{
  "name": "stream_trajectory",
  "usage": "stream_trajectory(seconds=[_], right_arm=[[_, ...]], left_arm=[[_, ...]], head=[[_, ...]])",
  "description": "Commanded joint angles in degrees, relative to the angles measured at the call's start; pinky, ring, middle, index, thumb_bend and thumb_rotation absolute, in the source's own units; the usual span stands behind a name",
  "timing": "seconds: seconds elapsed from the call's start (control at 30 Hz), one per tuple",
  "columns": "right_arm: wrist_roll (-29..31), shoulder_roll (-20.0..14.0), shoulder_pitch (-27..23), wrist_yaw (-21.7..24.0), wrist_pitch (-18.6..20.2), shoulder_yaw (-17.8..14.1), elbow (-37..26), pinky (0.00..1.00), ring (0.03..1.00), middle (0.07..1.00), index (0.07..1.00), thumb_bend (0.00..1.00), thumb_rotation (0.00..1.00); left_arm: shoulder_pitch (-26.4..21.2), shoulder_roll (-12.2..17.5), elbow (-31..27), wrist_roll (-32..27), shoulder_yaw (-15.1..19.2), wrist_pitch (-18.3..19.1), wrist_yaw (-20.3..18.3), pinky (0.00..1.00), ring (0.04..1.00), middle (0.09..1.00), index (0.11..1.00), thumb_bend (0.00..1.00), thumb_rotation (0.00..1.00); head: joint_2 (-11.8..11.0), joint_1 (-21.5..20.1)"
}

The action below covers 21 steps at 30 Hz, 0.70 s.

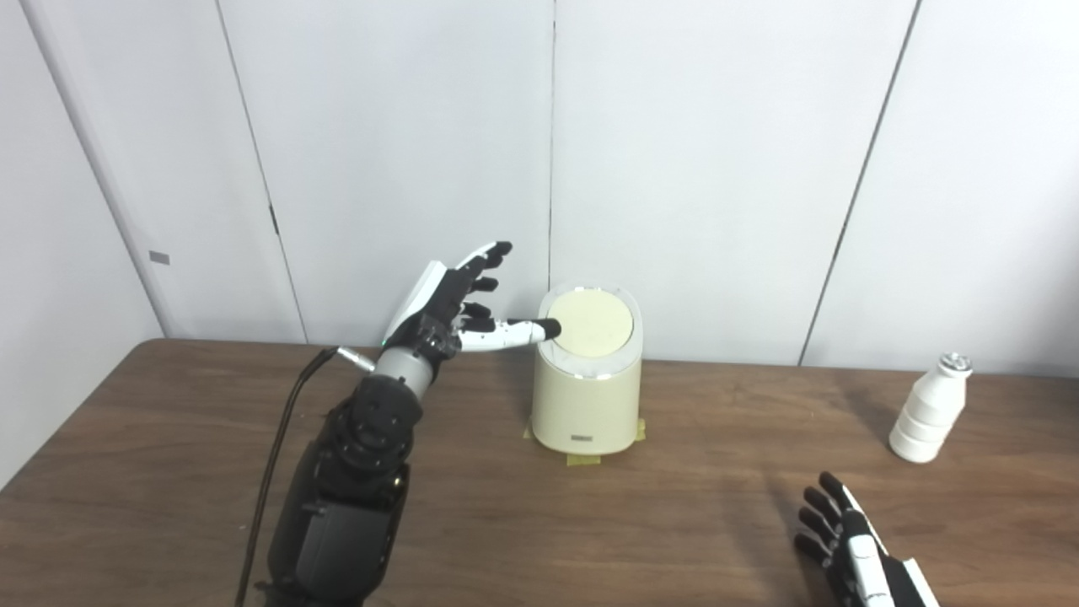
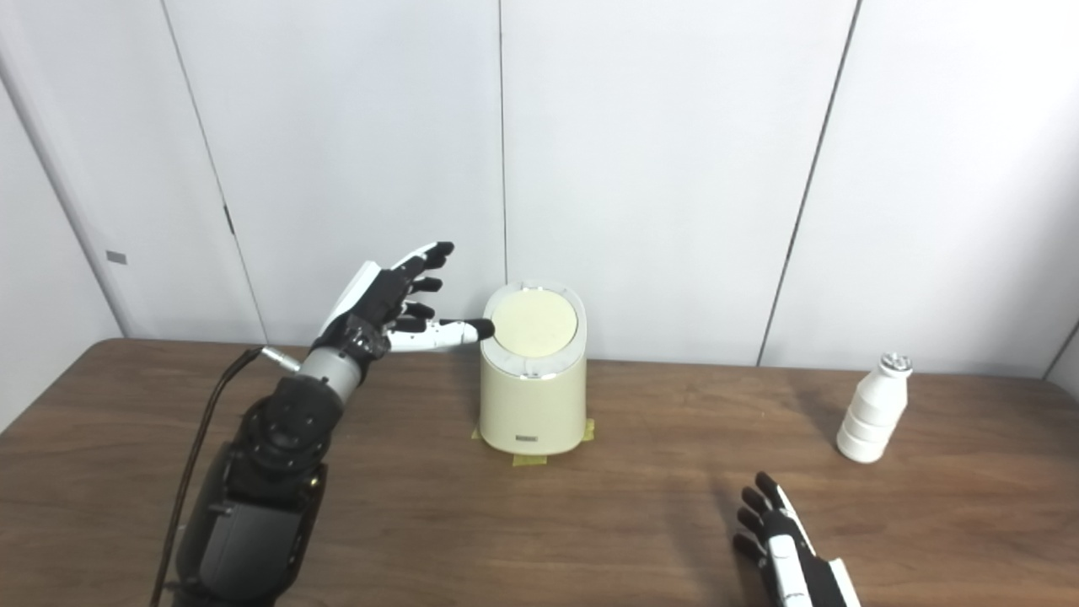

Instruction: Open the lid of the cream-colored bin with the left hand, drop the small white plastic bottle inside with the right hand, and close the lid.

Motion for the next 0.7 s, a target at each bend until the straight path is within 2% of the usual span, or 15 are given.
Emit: stream_trajectory(seconds=[0.0,0.17,0.43,0.67], right_arm=[[0.25,1.26,-1.56,0.14,-2.14,-0.17,-0.92,0.89,0.919,0.931,0.95,0.51,0.96],[0.33,1.26,-1.7,0.32,-2.71,-0.2,-0.58,0.89,0.917,0.93,0.951,0.51,0.96],[-0.16,1.34,-1.65,0.28,-2.85,0.04,-0.99,0.88,0.914,0.93,0.954,0.51,0.96],[-0.23,1.64,-1.5,0.09,-2.34,0.03,-1.42,0.88,0.911,0.927,0.954,0.52,0.96]], left_arm=[[-4.91,0.93,1.12,-0.39,-0.59,-1.23,2.02,0.74,0.879,0.935,0.956,0.87,0.29],[-7.96,1.3,6.9,-2.53,-1.85,-3.23,2.76,0.71,0.866,0.933,0.964,0.87,0.28],[-11.53,2.04,13.34,-2.63,-5.53,-3.75,4.13,0.67,0.842,0.92,0.96,0.87,0.26],[-13.42,1.16,17.16,-3.15,-6.47,-3.9,6.23,0.64,0.831,0.921,0.955,0.86,0.24]], head=[[0.07,0.02],[0.22,-0.25],[0.45,-0.5],[0.65,-0.55]])
